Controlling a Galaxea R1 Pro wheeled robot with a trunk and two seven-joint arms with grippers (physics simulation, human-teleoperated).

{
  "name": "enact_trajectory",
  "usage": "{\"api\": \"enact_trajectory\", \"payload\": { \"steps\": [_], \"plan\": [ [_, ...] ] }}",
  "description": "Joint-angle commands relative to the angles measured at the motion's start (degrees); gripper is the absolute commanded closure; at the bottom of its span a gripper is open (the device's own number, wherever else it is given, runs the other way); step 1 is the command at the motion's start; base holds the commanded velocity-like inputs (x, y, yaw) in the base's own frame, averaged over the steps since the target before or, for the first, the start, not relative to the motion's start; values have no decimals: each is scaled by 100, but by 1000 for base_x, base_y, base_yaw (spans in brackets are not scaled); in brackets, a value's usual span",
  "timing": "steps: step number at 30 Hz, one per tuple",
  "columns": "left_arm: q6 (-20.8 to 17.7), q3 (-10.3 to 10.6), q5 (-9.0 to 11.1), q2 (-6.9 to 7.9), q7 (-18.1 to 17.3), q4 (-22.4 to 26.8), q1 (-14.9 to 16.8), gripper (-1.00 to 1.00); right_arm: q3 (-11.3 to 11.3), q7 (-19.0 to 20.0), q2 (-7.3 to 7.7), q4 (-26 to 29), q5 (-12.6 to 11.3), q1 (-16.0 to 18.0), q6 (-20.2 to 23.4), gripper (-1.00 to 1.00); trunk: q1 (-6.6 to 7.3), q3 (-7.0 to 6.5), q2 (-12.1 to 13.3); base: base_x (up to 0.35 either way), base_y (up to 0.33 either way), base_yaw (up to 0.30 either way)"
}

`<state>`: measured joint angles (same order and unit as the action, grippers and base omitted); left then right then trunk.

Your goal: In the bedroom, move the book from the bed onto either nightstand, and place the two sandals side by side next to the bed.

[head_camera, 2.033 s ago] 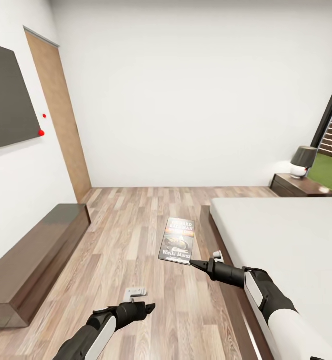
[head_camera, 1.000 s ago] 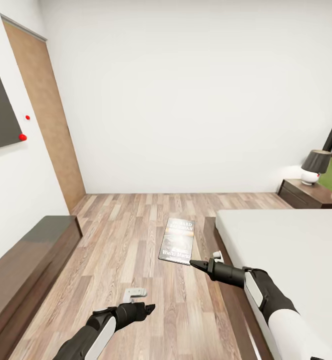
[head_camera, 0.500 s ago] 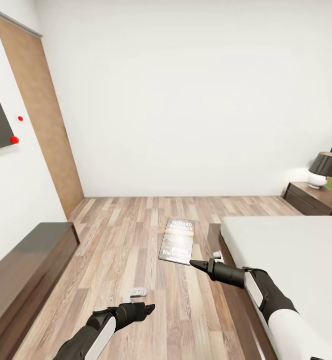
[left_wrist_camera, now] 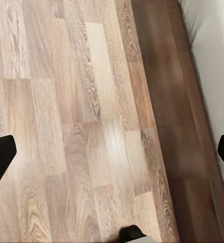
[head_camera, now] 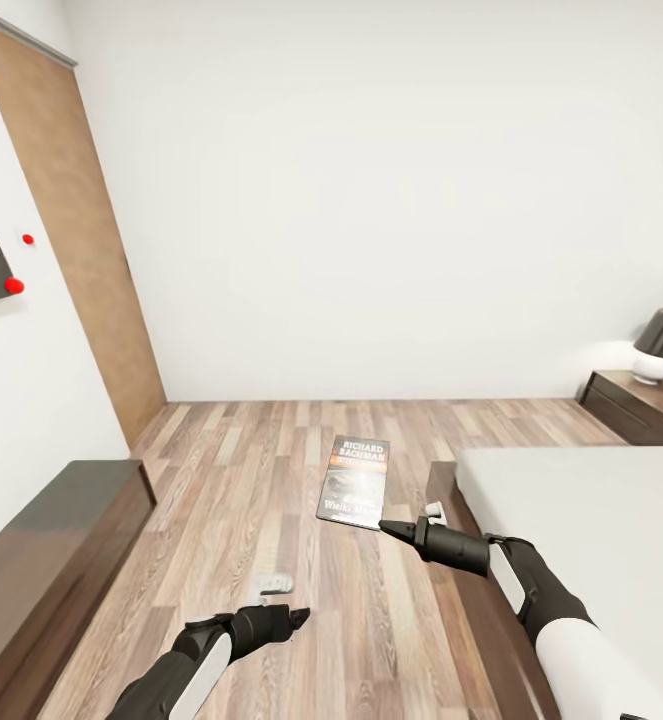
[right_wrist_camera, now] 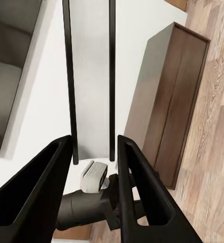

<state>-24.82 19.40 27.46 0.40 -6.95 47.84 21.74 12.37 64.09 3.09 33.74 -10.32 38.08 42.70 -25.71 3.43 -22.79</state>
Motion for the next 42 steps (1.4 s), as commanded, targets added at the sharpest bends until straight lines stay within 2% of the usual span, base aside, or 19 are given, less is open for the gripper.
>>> {"api": "enact_trajectory", "payload": {
  "steps": [1, 23, 42],
  "plan": [
    [-23, 10, 22, 4, 0, 6, 5, -100, 11, 7, -1, 1, -40, 6, 45, 100, -7, 13, -13, 328, 122, 0],
    [-25, 7, 22, 2, 1, -2, 6, -100, 8, 7, -7, 1, -40, 6, 45, 100, -7, 13, -13, 328, 123, 0],
    [-82, 13, 28, -27, 23, -297, 14, -100, 16, 6, -2, 1, -40, 6, 45, 100, -7, 13, -13, 296, 108, 0]
  ]
}}
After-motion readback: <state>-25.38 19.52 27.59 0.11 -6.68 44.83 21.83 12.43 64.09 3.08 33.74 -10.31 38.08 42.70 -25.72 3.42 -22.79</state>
